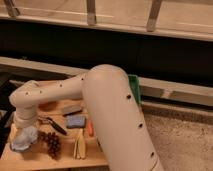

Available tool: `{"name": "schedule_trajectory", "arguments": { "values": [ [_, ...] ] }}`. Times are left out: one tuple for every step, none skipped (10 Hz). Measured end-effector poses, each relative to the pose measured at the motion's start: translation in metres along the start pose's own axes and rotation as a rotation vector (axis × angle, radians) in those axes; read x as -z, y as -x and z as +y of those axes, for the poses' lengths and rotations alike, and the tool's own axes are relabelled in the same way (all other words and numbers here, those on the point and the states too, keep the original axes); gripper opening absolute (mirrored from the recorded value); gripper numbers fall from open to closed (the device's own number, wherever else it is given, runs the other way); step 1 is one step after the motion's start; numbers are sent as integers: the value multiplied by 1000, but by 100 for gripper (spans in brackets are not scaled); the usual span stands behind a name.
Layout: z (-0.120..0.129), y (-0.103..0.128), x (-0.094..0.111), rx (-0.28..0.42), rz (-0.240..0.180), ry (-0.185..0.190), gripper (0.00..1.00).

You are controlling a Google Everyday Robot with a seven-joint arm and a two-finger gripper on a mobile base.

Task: Place towel in metal cup

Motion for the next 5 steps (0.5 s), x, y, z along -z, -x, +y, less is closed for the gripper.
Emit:
{"name": "schedule_trajectory", "arguments": {
  "values": [
    [-1,0,-4,-1,7,-5,73],
    [-1,0,-9,2,19,-15,73],
    [-3,-1,-14,4,29,-25,73],
    [-5,-1,-16,3,33,-33,72],
    [-7,-2,-17,0,35,-42,67]
  ]
}}
